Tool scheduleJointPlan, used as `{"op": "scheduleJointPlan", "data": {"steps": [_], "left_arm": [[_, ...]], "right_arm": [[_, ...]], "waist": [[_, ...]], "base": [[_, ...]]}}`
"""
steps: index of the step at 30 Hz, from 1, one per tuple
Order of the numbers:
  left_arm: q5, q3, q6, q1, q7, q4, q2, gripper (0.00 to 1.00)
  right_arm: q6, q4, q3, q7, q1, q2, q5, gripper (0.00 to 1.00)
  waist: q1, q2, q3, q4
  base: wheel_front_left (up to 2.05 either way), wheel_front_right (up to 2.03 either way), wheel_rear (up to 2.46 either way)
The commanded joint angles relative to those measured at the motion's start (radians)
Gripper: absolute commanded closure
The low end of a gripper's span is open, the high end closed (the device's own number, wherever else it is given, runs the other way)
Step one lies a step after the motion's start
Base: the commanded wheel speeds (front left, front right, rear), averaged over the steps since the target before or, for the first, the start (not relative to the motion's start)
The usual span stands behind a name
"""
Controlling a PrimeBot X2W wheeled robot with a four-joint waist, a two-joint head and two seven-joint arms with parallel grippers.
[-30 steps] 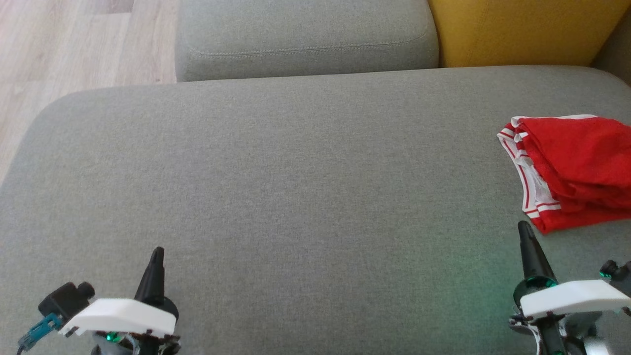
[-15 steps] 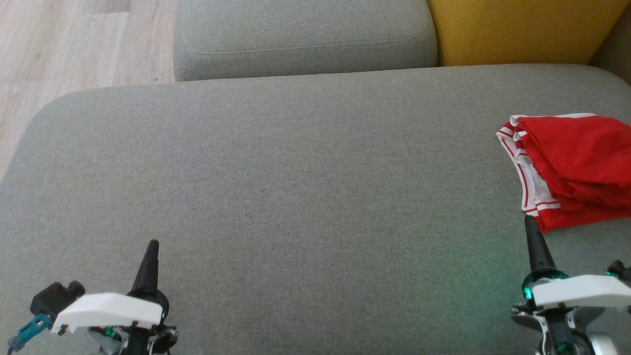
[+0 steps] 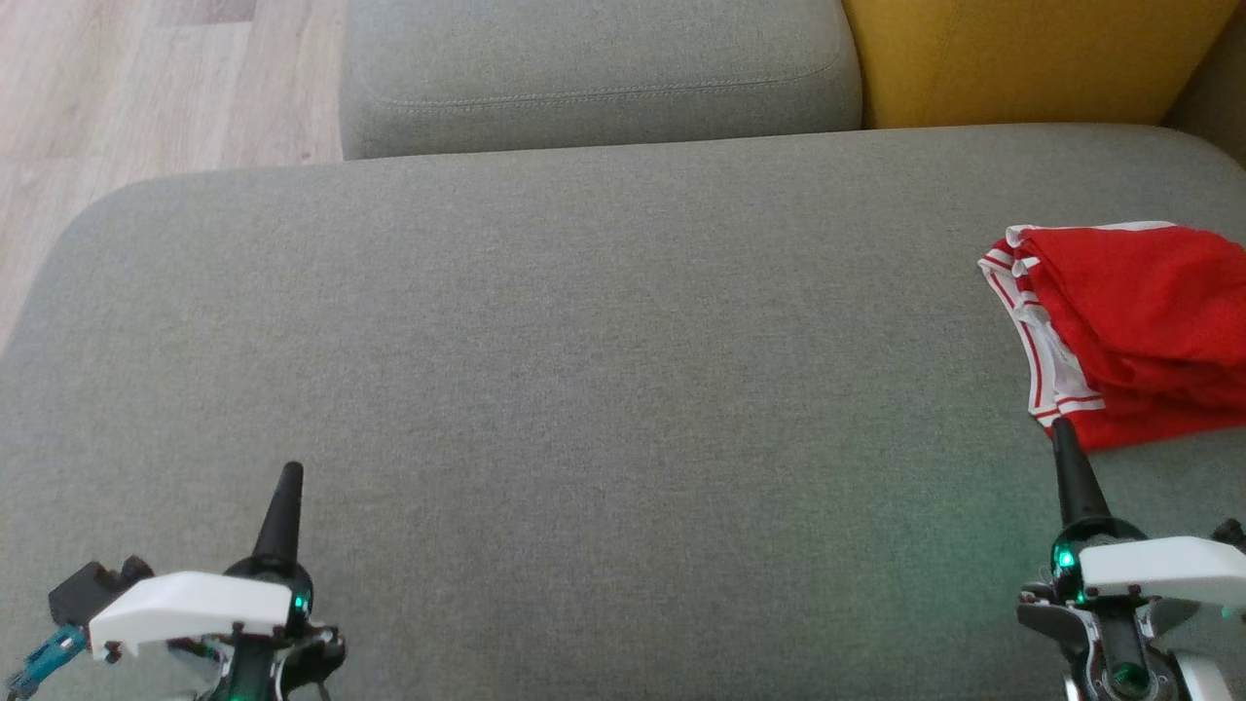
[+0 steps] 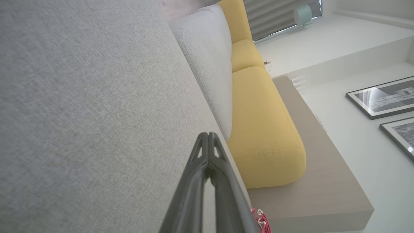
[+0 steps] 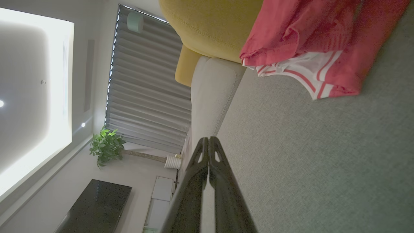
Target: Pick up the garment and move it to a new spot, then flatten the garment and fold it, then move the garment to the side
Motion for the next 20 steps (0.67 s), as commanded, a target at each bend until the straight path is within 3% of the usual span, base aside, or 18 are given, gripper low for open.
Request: {"op": "scheduleJointPlan", "data": {"steps": [1, 20], "left_arm": [[-0.026, 0.04, -0.015, -0.065, 0.007, -0.029, 0.004, 1.0], [-0.229, 0.089, -0.04, -0.094, 0.053, -0.015, -0.01, 1.0]], "right_arm": [[-0.001, -0.025, 0.012, -0.005, -0.054, -0.022, 0.031, 1.0], [-0.001, 0.016, -0.004, 0.0, -0.087, -0.021, 0.242, 1.0]], "waist": [[0.0, 0.0, 0.0, 0.0], [0.0, 0.0, 0.003, -0.005]], "base": [[0.0, 0.0, 0.0], [0.0, 0.0, 0.0]]}}
